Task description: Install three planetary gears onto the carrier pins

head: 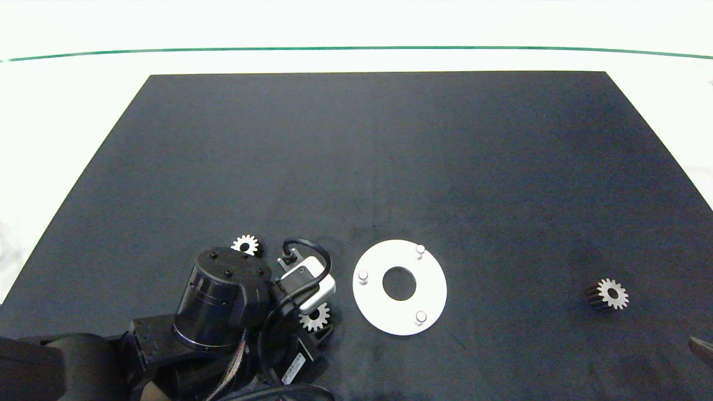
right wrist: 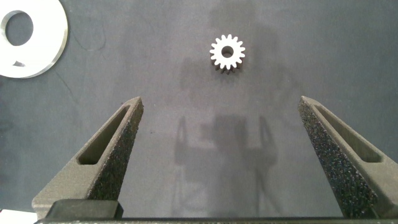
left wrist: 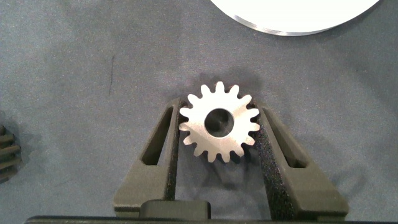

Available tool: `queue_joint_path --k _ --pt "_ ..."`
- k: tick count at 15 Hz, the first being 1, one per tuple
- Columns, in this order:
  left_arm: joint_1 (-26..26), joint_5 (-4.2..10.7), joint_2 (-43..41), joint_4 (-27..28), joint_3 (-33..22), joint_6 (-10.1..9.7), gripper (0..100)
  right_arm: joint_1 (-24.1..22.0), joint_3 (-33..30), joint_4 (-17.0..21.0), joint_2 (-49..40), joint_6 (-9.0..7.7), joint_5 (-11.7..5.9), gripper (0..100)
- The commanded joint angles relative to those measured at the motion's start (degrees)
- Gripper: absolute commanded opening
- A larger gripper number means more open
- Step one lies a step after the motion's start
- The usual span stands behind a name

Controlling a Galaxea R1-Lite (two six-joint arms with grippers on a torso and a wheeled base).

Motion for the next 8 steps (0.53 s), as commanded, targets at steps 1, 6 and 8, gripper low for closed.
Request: queue_joint_path --k 1,6,8 --pt "0.08 0.09 0.09 -0.10 0.05 0.02 26 0.01 0.00 0.06 -0.08 -0.01 0.05 100" --pt "-0.09 0.09 -0.79 -0.01 -0.03 0.02 22 0.45 0.00 0.15 -0.17 -0.01 0.05 100" --pt "-0.62 0.09 -3.43 0.34 -0.39 0.11 22 0.63 0.00 0.15 -0.17 -0.01 0.05 100"
